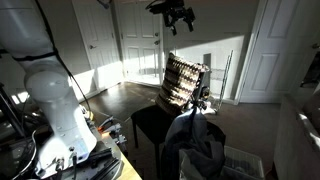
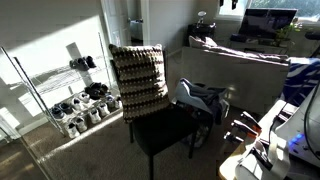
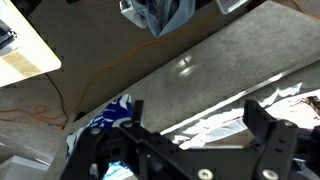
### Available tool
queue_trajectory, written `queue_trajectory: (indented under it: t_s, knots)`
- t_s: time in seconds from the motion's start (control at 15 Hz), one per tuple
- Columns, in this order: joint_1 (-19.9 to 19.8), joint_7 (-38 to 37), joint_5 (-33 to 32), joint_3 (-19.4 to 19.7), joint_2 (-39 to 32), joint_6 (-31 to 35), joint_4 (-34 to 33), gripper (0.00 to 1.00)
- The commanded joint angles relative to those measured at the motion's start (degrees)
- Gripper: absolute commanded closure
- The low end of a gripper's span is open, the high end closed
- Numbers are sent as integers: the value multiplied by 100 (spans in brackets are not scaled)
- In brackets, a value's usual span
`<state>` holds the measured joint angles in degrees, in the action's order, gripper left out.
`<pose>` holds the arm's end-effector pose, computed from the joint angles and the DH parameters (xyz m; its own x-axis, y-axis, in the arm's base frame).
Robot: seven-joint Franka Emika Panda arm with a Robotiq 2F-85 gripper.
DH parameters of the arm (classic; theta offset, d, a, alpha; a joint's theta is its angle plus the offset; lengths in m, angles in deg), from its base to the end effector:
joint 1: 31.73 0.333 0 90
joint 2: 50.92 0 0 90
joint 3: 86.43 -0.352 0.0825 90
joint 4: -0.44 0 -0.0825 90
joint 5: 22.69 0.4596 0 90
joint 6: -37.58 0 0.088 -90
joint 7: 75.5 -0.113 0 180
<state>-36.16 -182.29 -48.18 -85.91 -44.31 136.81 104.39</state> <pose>0.5948 -0.0939 0.6146 -0.3109 -0.8609 0.4027 -0.9504 0.2778 -0.1398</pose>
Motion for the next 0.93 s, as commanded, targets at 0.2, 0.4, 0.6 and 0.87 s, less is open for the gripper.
queue_trajectory:
  t_s: [0.2, 0.4, 0.6, 0.87]
  knots:
    - [10, 6, 1, 8, -7, -17, -20, 0]
    - [10, 6, 1, 8, -7, -17, -20, 0]
    - [10, 6, 1, 8, -7, -17, -20, 0]
    - [52, -294, -2, -64, -2, -168, 30, 0]
